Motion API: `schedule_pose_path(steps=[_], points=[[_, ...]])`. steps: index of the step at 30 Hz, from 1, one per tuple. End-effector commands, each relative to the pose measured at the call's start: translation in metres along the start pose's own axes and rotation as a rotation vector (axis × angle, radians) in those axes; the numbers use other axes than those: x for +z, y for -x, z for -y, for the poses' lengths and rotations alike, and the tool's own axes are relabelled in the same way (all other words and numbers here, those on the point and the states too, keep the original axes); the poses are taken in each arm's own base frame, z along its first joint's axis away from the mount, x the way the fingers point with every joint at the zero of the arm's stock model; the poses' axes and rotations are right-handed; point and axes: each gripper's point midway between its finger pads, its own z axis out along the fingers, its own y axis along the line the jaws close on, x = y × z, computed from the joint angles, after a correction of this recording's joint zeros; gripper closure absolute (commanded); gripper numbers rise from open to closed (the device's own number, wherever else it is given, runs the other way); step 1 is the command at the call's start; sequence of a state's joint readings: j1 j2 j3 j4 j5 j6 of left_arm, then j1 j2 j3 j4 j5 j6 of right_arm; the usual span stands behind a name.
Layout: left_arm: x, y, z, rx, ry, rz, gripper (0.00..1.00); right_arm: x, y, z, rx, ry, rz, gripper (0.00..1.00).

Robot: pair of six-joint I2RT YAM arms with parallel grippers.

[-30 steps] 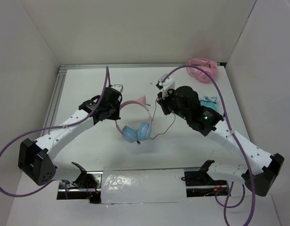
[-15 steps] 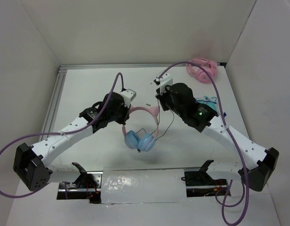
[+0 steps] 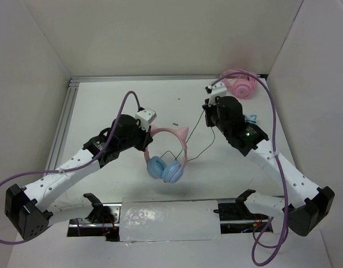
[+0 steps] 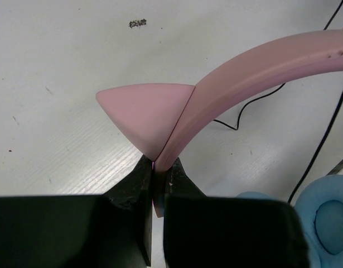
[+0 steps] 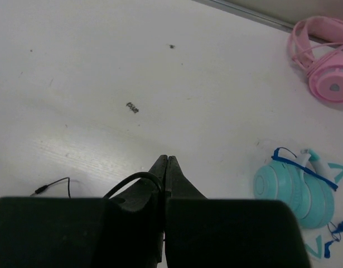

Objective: Wrap the headphones

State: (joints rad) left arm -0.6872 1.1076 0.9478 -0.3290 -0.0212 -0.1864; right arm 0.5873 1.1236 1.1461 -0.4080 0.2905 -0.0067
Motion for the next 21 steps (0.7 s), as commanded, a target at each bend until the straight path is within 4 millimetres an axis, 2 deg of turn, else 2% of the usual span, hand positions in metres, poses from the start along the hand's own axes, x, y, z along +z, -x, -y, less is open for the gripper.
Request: schedule_pose_path(steps=[1, 2, 4, 5, 7, 8, 11, 15, 17, 21], points=[[-0.003, 0.016, 0.002, 0.000, 0.000, 0.051, 1.00, -0.017, 0.009, -0.018, -0.012, 0.127, 0.083, 1.00], [-0.002, 0.020, 0.000, 0.002, 0.014, 0.047, 1.00, -0.019, 0.011, -0.023, -0.020, 0.149, 0.108, 1.00], [0.007, 0.011, -0.008, -0.006, 0.062, -0.004, 1.00, -0.027, 0.008, -0.033, -0.049, 0.190, 0.125, 1.00], [0.008, 0.015, -0.011, -0.018, 0.082, -0.004, 1.00, -0.030, 0.006, -0.035, -0.071, 0.197, 0.130, 0.99], [0.018, 0.008, -0.022, -0.063, 0.134, -0.053, 1.00, -0.038, 0.008, -0.040, -0.081, 0.219, 0.144, 0.99], [0.019, 0.013, -0.024, -0.080, 0.139, -0.055, 1.00, -0.041, 0.006, -0.041, -0.091, 0.230, 0.141, 1.00], [0.028, 0.010, -0.038, -0.111, 0.176, -0.099, 1.00, -0.051, 0.006, -0.050, -0.118, 0.277, 0.168, 0.99], [0.041, 0.003, -0.040, -0.111, 0.185, -0.146, 1.00, -0.065, 0.010, -0.069, -0.154, 0.392, 0.208, 0.97], [0.044, 0.004, -0.040, -0.102, 0.174, -0.147, 1.00, -0.066, 0.008, -0.077, -0.156, 0.433, 0.205, 0.95], [0.056, -0.003, -0.043, -0.039, 0.168, -0.168, 1.00, -0.046, -0.015, -0.089, -0.142, 0.452, 0.112, 0.95]])
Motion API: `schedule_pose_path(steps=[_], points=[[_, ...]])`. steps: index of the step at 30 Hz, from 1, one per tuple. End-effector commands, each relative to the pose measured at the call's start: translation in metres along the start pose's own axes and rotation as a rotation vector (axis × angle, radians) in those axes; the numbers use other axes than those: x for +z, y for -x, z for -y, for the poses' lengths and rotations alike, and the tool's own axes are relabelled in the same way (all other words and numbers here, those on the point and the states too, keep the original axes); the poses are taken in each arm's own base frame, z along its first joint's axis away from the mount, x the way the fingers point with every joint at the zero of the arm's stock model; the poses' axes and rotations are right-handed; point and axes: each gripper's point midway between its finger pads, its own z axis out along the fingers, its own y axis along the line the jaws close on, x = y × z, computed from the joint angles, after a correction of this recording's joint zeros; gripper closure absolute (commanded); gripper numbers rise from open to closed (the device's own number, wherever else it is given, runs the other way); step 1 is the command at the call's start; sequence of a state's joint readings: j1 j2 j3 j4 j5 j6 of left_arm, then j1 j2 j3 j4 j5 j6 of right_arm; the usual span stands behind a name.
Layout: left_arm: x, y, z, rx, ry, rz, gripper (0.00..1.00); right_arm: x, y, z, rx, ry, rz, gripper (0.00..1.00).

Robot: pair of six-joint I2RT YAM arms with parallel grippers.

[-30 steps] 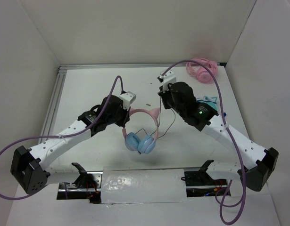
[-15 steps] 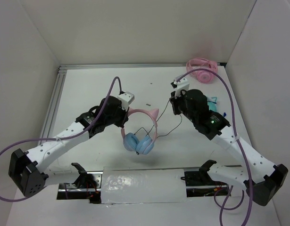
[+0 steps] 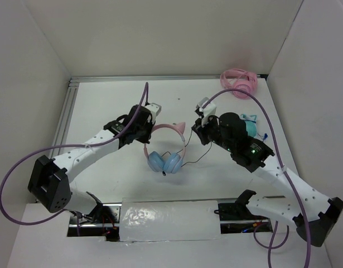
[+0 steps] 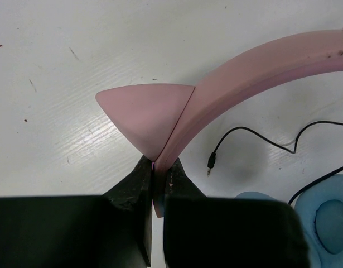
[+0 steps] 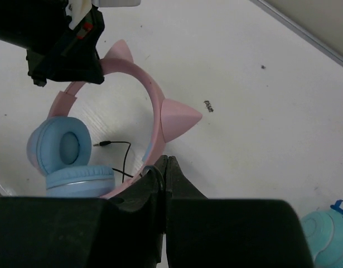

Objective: Wrap the headphones

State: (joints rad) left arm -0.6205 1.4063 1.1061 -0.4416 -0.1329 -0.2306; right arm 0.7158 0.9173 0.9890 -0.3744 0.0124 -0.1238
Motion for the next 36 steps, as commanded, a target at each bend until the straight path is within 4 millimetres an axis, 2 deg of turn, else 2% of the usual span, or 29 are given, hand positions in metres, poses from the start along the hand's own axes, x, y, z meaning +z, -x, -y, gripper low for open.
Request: schedule_pose_path(steps=[1, 4, 5, 8, 9, 10, 11, 14, 16, 17, 20, 21, 22, 25, 30, 34, 36], points=[[0.001, 0.024, 0.007, 0.045, -0.033, 0.066, 1.00, 0.019, -0.001, -0.013, 0.005, 0.052, 0.003, 0.95], [-0.004, 0.029, 0.010, 0.051, -0.044, 0.093, 1.00, 0.036, -0.015, 0.000, 0.047, -0.040, -0.060, 0.95], [-0.011, 0.037, 0.010, 0.040, -0.046, 0.127, 1.00, 0.038, -0.018, 0.002, 0.059, -0.056, -0.068, 0.95], [-0.026, 0.054, 0.002, -0.021, -0.013, 0.193, 1.00, 0.042, -0.031, -0.008, 0.091, -0.014, -0.092, 0.89], [-0.035, 0.066, 0.001, -0.042, -0.006, 0.217, 1.00, 0.042, -0.028, -0.008, 0.100, -0.010, -0.072, 0.88], [-0.040, 0.070, 0.000, -0.053, 0.001, 0.226, 1.00, 0.040, -0.027, -0.010, 0.114, -0.003, -0.059, 0.81], [-0.050, 0.077, -0.001, -0.059, 0.006, 0.252, 1.00, 0.040, -0.030, -0.012, 0.116, 0.004, -0.064, 0.78], [-0.074, 0.096, 0.003, -0.055, -0.024, 0.332, 1.00, 0.037, -0.022, -0.013, 0.173, 0.000, -0.029, 0.67], [-0.083, 0.101, 0.007, -0.051, -0.043, 0.360, 1.00, 0.034, -0.018, -0.016, 0.189, 0.018, -0.014, 0.56], [-0.094, 0.105, 0.007, -0.048, -0.051, 0.390, 1.00, 0.032, -0.017, -0.017, 0.188, 0.023, -0.010, 0.55], [-0.106, 0.109, 0.009, -0.028, -0.074, 0.427, 1.00, 0.026, -0.011, -0.024, 0.196, 0.068, 0.009, 0.49], [-0.108, 0.110, 0.010, -0.027, -0.076, 0.433, 1.00, 0.024, -0.008, -0.024, 0.199, 0.070, 0.019, 0.39], [-0.110, 0.110, 0.010, -0.021, -0.080, 0.434, 1.00, 0.019, -0.004, -0.021, 0.206, 0.058, 0.035, 0.37], [-0.112, 0.112, 0.010, -0.014, -0.077, 0.438, 1.00, 0.010, 0.006, -0.016, 0.234, 0.029, 0.069, 0.18], [-0.119, 0.123, 0.007, -0.022, -0.058, 0.461, 1.00, -0.004, -0.001, 0.000, 0.269, -0.073, 0.049, 0.16], [-0.121, 0.136, 0.007, -0.001, -0.056, 0.488, 1.00, -0.018, -0.001, -0.003, 0.267, -0.050, 0.078, 0.14], [-0.117, 0.137, 0.008, 0.000, -0.053, 0.479, 1.00, -0.028, 0.005, -0.009, 0.257, -0.009, 0.115, 0.09]])
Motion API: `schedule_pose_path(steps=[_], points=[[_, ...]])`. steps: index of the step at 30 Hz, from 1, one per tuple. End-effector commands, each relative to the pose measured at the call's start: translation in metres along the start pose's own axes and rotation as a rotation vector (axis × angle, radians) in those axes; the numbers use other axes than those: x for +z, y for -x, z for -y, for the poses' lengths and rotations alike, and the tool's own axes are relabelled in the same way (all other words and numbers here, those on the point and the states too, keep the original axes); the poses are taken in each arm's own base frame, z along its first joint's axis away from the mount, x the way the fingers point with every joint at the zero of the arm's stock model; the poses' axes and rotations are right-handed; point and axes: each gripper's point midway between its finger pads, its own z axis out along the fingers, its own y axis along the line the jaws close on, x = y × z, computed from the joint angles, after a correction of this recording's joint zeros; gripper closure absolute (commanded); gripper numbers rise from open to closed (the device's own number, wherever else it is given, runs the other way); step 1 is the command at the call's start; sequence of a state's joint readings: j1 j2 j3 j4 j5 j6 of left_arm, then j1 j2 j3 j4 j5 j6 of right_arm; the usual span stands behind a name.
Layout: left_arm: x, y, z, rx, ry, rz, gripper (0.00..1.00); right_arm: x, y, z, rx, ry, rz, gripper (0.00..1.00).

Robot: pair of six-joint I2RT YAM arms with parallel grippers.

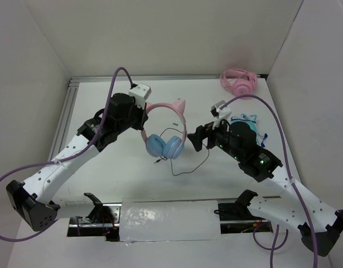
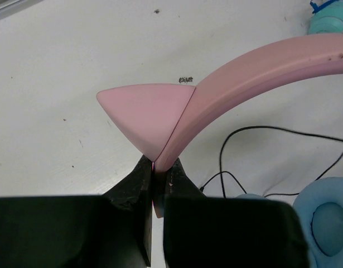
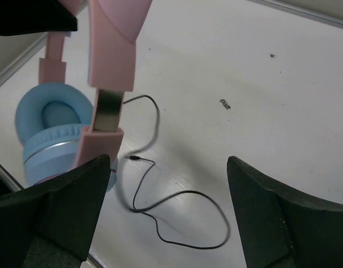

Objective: Wrap the headphones

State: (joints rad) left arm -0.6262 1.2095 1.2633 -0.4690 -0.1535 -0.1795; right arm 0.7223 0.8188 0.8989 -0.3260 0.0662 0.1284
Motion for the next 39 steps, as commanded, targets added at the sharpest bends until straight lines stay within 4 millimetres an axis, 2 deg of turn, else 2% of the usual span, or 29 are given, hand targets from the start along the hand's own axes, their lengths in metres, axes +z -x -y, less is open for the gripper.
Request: schedule_pose_path(steps=[1, 5, 9, 12, 13, 15, 16, 17, 18, 19, 20, 21, 23, 24, 25, 26, 27, 28, 30, 31, 32, 33, 34, 37, 38, 39], points=[[-0.007, 0.054, 0.007, -0.018, -0.021, 0.158, 1.00, -0.017, 0.012, -0.010, 0.005, 0.059, 0.063, 0.07], [-0.003, 0.055, 0.011, -0.020, -0.034, 0.153, 1.00, -0.032, 0.025, -0.029, -0.021, 0.175, 0.116, 0.00], [-0.006, 0.054, 0.019, -0.006, -0.079, 0.152, 1.00, -0.032, 0.037, -0.029, 0.005, 0.162, 0.147, 0.00], [-0.012, 0.057, 0.037, 0.047, -0.158, 0.184, 1.00, -0.020, 0.049, -0.021, 0.033, 0.103, 0.155, 0.00], [-0.014, 0.058, 0.041, 0.066, -0.170, 0.196, 1.00, -0.009, 0.046, -0.022, 0.044, 0.096, 0.129, 0.00], [-0.016, 0.058, 0.057, 0.116, -0.207, 0.201, 1.00, 0.000, 0.055, -0.024, 0.048, 0.096, 0.128, 0.00], [-0.017, 0.057, 0.065, 0.140, -0.227, 0.200, 1.00, 0.013, 0.049, -0.023, 0.056, 0.087, 0.093, 0.00], [-0.011, 0.052, 0.069, 0.172, -0.230, 0.179, 1.00, 0.017, 0.056, -0.026, 0.057, 0.098, 0.095, 0.00], [-0.004, 0.051, 0.071, 0.205, -0.205, 0.164, 1.00, 0.026, 0.054, -0.034, 0.062, 0.132, 0.067, 0.04], [-0.004, 0.051, 0.071, 0.205, -0.205, 0.164, 1.00, 0.032, 0.049, -0.034, 0.062, 0.128, 0.046, 0.04], [0.003, 0.045, 0.077, 0.223, -0.201, 0.139, 1.00, 0.036, 0.051, -0.036, 0.072, 0.135, 0.039, 0.10], [0.006, 0.046, 0.074, 0.226, -0.170, 0.132, 1.00, 0.039, 0.050, -0.037, 0.083, 0.134, 0.032, 0.32], [0.010, 0.046, 0.079, 0.219, -0.161, 0.122, 1.00, 0.047, 0.041, -0.033, 0.118, 0.107, 0.012, 0.58], [0.012, 0.046, 0.077, 0.209, -0.147, 0.117, 1.00, 0.044, 0.046, -0.032, 0.128, 0.104, 0.041, 0.78], [0.012, 0.046, 0.080, 0.204, -0.152, 0.118, 1.00, 0.044, 0.041, -0.027, 0.140, 0.081, 0.047, 0.90], [0.012, 0.047, 0.080, 0.197, -0.156, 0.122, 0.95, 0.040, 0.043, -0.027, 0.160, 0.084, 0.068, 1.00], [0.012, 0.047, 0.082, 0.190, -0.162, 0.122, 0.79, 0.033, 0.053, -0.023, 0.173, 0.064, 0.120, 1.00], [0.010, 0.047, 0.084, 0.175, -0.170, 0.127, 0.71, 0.031, 0.048, -0.019, 0.182, 0.050, 0.124, 1.00], [0.011, 0.044, 0.084, 0.164, -0.172, 0.123, 0.62, 0.018, 0.059, -0.017, 0.208, 0.046, 0.181, 1.00], [0.008, 0.044, 0.085, 0.150, -0.179, 0.130, 0.52, 0.016, 0.056, -0.014, 0.214, 0.036, 0.188, 1.00], [0.007, 0.041, 0.086, 0.149, -0.187, 0.128, 0.35, 0.012, 0.059, -0.013, 0.230, 0.031, 0.206, 1.00], [0.005, 0.039, 0.086, 0.143, -0.192, 0.125, 0.10, 0.005, 0.063, -0.012, 0.232, 0.033, 0.230, 1.00], [0.003, 0.032, 0.087, 0.132, -0.204, 0.117, 0.03, 0.004, 0.062, -0.009, 0.233, 0.020, 0.235, 1.00], [-0.005, 0.025, 0.083, 0.116, -0.209, 0.126, 0.01, -0.006, 0.065, -0.010, 0.232, 0.036, 0.254, 1.00], [-0.002, 0.013, 0.081, 0.114, -0.206, 0.110, 0.01, -0.010, 0.067, -0.015, 0.224, 0.070, 0.260, 1.00], [-0.007, 0.011, 0.078, 0.095, -0.206, 0.117, 0.01, -0.011, 0.068, -0.018, 0.221, 0.090, 0.262, 1.00]])
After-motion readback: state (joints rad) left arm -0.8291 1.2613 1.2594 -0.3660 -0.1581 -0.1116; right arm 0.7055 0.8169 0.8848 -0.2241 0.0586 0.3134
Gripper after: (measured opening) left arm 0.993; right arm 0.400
